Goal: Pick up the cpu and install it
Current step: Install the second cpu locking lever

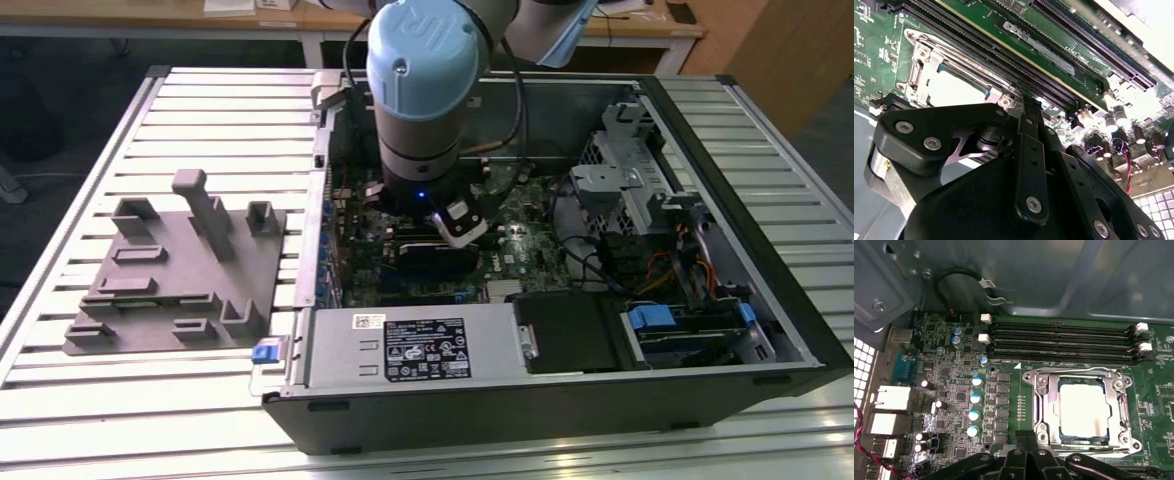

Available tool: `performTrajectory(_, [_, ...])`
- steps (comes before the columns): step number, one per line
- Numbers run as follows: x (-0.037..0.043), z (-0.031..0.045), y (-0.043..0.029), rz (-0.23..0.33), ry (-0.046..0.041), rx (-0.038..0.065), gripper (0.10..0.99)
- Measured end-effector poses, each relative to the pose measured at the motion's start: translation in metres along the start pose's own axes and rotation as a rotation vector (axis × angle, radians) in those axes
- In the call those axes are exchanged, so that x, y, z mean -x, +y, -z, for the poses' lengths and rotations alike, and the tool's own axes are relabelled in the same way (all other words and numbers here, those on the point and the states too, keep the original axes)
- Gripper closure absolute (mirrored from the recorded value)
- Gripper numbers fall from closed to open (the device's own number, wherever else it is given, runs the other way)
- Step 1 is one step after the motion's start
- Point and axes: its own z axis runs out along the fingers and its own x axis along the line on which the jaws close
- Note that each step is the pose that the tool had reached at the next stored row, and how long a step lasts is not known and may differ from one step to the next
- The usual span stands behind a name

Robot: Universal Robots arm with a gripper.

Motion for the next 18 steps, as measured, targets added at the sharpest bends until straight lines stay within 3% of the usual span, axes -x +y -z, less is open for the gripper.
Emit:
performTrajectory(11, [-0.0011,-0.0013,-0.0004,0.004,0.0013,0.0,0.98])
performTrajectory(18, [-0.0006,0.0087,0.003,0.004,0.0014,0.0,0.98])
